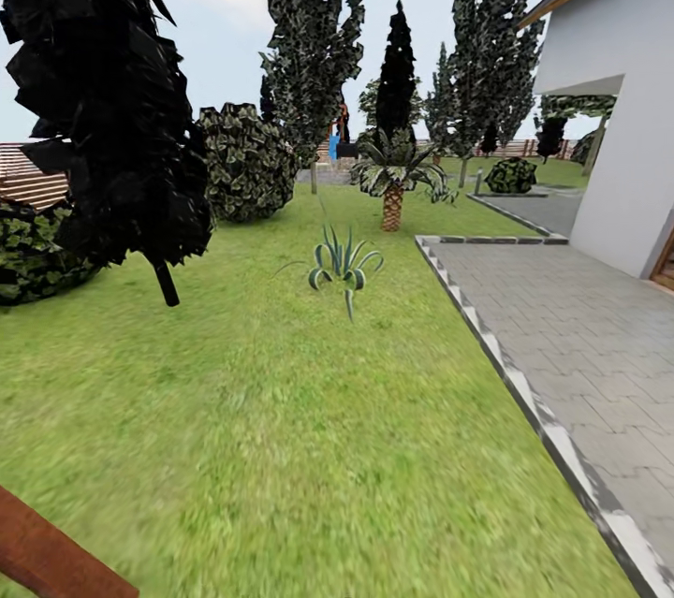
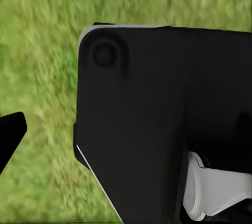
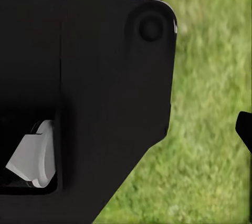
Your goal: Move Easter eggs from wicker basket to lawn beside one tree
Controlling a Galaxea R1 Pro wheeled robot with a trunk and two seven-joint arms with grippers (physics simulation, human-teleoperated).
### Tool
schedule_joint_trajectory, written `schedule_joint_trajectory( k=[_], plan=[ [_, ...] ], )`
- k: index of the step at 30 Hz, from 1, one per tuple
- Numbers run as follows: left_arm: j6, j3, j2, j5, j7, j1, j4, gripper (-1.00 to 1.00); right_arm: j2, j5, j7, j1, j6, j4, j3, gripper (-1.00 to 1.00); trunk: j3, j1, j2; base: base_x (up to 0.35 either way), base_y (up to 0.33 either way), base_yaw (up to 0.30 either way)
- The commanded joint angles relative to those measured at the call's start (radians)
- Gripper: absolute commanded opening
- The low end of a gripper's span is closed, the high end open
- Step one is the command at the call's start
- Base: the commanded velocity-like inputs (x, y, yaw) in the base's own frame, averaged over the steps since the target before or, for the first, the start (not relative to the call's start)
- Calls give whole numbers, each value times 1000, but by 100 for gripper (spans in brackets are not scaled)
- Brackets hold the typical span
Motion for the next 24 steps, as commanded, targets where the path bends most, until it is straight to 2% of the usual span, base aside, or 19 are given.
schedule_joint_trajectory(
  k=[1, 24],
  plan=[
    [-1, 5, -1, 0, 0, 0, -1, 100, 0, 2, -6, 0, -4, 1, 5, 100, -2, 0, -2, -129, 0, 292],
    [-3, 4, -5, 0, -1, 0, 0, 100, 0, 5, -4, 0, -4, 1, 9, 100, -2, 0, -2, -12, 0, 292]
  ],
)
